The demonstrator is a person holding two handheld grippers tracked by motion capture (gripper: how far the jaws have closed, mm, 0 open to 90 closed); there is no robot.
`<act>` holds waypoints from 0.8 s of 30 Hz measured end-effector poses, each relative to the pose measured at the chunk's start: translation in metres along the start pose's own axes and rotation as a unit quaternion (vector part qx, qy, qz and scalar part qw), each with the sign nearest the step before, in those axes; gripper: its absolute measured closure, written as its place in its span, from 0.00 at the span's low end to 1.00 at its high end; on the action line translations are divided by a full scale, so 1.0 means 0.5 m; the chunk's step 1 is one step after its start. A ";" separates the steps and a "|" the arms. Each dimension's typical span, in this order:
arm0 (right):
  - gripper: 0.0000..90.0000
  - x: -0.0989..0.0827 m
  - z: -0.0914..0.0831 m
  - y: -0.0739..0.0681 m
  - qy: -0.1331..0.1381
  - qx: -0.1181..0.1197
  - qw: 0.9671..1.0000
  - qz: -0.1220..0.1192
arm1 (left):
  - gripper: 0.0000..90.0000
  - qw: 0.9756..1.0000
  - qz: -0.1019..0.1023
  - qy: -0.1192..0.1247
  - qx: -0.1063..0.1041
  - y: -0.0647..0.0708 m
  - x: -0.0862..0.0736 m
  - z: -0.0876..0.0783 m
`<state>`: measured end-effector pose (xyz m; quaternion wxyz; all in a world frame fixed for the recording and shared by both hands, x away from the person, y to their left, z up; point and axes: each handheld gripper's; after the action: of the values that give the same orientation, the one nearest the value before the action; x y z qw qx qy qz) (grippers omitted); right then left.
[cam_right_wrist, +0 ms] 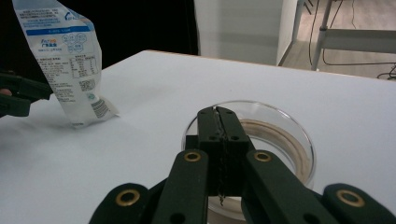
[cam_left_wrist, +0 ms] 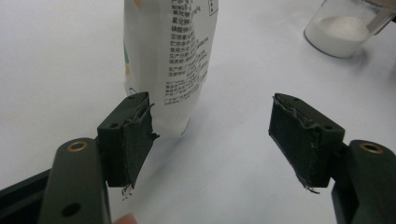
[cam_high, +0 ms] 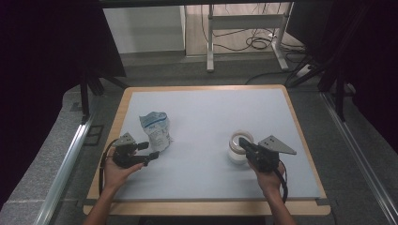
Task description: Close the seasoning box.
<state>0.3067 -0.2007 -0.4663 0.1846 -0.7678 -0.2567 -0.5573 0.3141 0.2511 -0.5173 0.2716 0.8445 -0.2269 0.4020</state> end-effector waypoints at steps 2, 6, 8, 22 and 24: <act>1.00 -0.001 -0.002 0.004 0.002 0.002 1.000 0.006 | 0.33 1.000 0.001 -0.001 -0.001 0.001 0.000 0.001; 1.00 -0.001 -0.012 0.014 0.007 0.002 1.000 0.012 | 0.33 1.000 0.000 -0.002 -0.001 0.001 -0.001 0.003; 0.99 -0.002 -0.022 0.023 0.012 -0.001 1.000 0.017 | 0.33 1.000 0.001 -0.003 -0.003 0.002 -0.001 0.003; 0.54 -0.076 -0.084 0.154 -0.009 -0.036 0.998 0.044 | 0.33 1.000 -0.001 -0.006 -0.007 0.000 -0.005 0.003; 0.52 -0.090 -0.081 0.164 -0.024 -0.040 0.998 0.039 | 0.33 1.000 -0.001 -0.007 -0.007 0.000 -0.006 0.004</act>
<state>0.3140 -0.2981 -0.4960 0.1694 -0.7967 -0.2088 -0.5413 0.3136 0.2504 -0.5206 0.2765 0.8456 -0.2303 0.3943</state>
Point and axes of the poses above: each handheld gripper's, and its own axes: z roughly forward along the jaws, x roughly out of its top, y roughly to its right, and after that the axes turned 4 degrees about -z, right-handed
